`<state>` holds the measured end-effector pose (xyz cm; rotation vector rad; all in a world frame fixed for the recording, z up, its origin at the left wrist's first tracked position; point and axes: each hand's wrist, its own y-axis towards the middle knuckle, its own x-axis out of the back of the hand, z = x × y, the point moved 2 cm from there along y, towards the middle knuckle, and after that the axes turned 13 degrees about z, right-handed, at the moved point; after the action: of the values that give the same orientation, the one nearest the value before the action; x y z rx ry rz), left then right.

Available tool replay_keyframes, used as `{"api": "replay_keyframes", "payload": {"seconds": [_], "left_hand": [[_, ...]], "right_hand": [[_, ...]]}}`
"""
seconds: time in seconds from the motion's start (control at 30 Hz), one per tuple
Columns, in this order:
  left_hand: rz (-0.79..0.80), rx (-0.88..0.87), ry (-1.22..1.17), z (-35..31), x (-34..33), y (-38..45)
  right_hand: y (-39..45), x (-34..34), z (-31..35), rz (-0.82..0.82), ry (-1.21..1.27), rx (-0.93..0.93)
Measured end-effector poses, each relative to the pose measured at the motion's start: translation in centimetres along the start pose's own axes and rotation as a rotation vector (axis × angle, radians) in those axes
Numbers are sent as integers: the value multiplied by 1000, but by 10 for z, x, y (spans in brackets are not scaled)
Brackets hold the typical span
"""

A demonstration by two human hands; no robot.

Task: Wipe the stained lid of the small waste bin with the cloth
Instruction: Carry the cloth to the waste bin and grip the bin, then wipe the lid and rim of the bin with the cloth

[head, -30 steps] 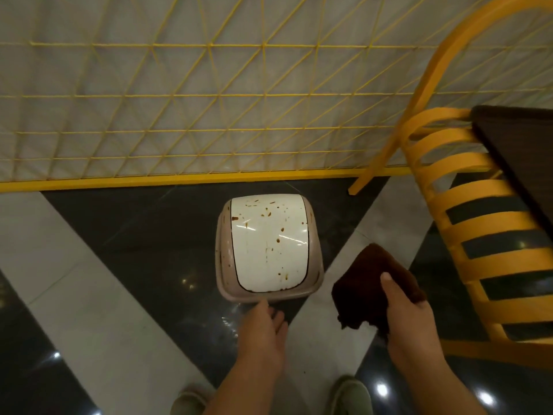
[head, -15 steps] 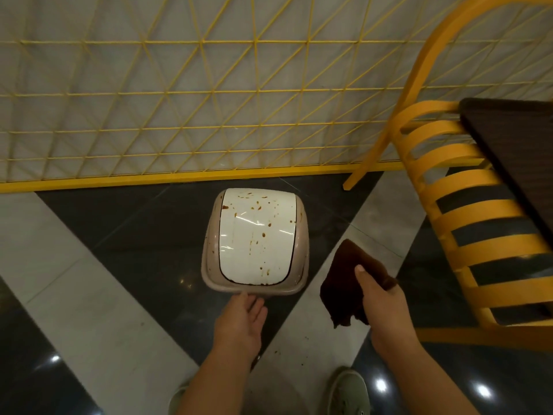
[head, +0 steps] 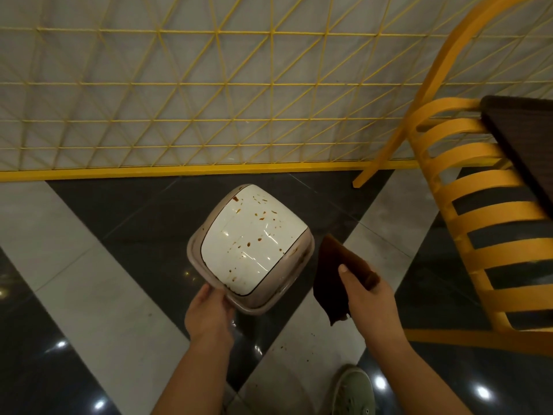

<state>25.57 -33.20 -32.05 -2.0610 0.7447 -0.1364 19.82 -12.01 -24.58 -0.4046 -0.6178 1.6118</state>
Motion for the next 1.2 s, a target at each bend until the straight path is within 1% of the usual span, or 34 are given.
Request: {"api": "replay_keyframes", "payload": {"seconds": [0.07,0.2,0.37,0.53,0.57,0.7,0.77,0.9,0.97,1.1,1.17,1.2], "left_hand": [[31,21,52,6,2,1],[69,-27,147,6,6,6],[115,-40,214,4,7,7],[137,-28,227,3,8,9],[142,-25,224,3,9,9],[151,-33,214,2,8,9],[149,-33,219,2,6,7],[167,-34,213,-2,6,3],[176,-37,216,-2,5,3],[179,-45,226,-4,1,4],[168,-54,234,-3,1,5],[164,-61,231,-3,1,7]], "right_hand": [[0,-7,1,10,-33,59],[6,-21,5,5,-98,160],[10,-48,5,23,-185,286],[-4,-68,-17,118,-525,397],[1,-65,-14,106,-527,403],[20,-52,5,-59,-388,376],[15,-59,-3,-36,-404,393],[-2,-75,-32,83,-553,505],[6,-71,-28,65,-508,515],[22,-60,-8,-49,-309,463],[19,-63,-12,-54,-299,462],[14,-67,-18,-31,-346,469]]}}
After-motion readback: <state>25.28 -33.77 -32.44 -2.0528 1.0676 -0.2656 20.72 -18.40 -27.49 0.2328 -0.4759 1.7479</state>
